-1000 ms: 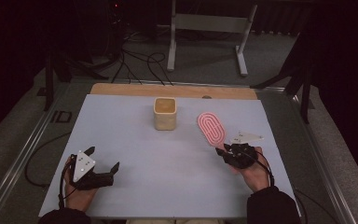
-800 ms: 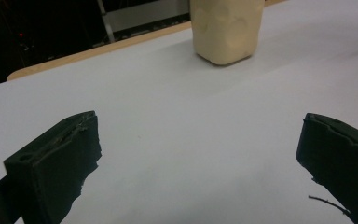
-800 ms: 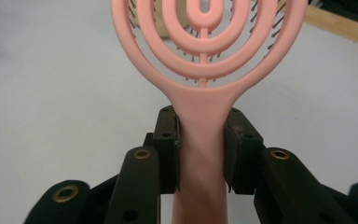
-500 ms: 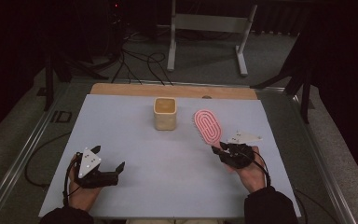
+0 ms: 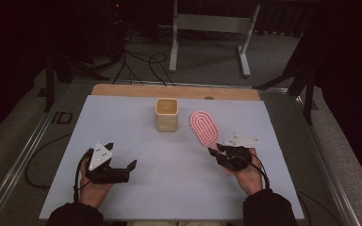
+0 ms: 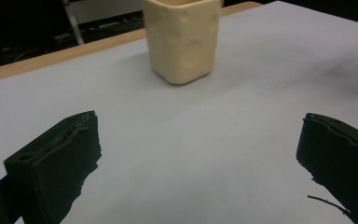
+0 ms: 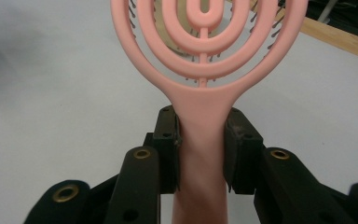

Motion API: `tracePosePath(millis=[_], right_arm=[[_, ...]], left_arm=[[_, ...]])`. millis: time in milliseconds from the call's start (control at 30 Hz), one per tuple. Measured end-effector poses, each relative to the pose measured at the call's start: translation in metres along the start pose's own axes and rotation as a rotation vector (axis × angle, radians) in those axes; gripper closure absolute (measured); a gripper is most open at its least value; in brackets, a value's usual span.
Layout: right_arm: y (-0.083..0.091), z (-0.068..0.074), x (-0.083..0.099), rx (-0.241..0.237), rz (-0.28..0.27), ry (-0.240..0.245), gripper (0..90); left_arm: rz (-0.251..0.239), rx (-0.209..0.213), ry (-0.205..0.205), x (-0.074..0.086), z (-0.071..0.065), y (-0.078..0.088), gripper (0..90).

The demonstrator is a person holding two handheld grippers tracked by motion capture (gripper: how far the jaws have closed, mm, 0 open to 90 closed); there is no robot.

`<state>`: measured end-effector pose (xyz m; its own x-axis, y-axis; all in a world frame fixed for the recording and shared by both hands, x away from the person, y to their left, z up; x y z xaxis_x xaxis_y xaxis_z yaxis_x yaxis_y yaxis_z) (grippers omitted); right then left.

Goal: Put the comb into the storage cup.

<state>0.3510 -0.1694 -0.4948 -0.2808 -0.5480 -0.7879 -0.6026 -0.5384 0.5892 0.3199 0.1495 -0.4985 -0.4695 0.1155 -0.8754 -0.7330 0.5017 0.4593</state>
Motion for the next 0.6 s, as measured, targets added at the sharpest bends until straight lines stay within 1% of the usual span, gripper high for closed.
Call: tracePosePath(millis=[33,133,167,200,267,333,367,433,500,600], right_arm=[[0.0,0.0,0.0,0.0,0.0,0.0,69.7],[-0.003,0.004,-0.002,-0.004,-0.01,0.01,69.7],[-0.003,0.004,-0.002,-0.004,-0.01,0.01,69.7],[-0.004,0.006,-0.003,-0.005,-0.01,0.017,69.7],[-0.004,0.008,-0.004,-0.006,-0.011,0.016,69.7],[-0.004,0.008,-0.004,-0.004,-0.014,0.016,69.7],[-0.004,0.009,-0.005,-0.005,-0.018,0.018,69.7],[-0.005,0.01,-0.005,-0.004,-0.02,0.017,69.8],[-0.005,0.01,-0.005,-0.004,-0.023,0.017,69.7],[-0.006,0.012,-0.006,-0.006,-0.028,0.012,69.7]], left_arm=[[0.0,0.0,0.0,0.0,0.0,0.0,0.1],[0.011,0.019,-0.011,-0.004,-0.008,-0.007,0.1],[0.011,0.019,-0.011,-0.004,-0.008,-0.007,0.1],[0.008,0.03,-0.009,-0.007,-0.012,-0.009,0.1],[0.007,0.04,-0.011,-0.01,-0.016,-0.012,0.1],[0.007,0.04,-0.011,-0.01,-0.016,-0.012,0.1],[0.006,0.055,-0.008,-0.015,-0.021,-0.017,0.1],[0.003,0.06,-0.003,-0.016,-0.022,-0.018,0.1],[-0.004,0.076,0.01,-0.02,-0.026,-0.02,0.1],[-0.004,0.098,0.019,-0.026,-0.032,-0.023,0.1]])
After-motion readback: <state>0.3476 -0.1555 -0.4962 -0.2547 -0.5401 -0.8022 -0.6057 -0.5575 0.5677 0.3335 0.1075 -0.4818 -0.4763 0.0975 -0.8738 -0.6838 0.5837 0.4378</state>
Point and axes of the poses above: each handheld gripper's, and its own axes: y roughly backward along the jaws, x roughly out of its underside, z roughly to its left, the point moved 8 cm from there along -y, roughly forward along the jaws, and after that the axes turned 11 degrees about y, right-handed, at the moved point
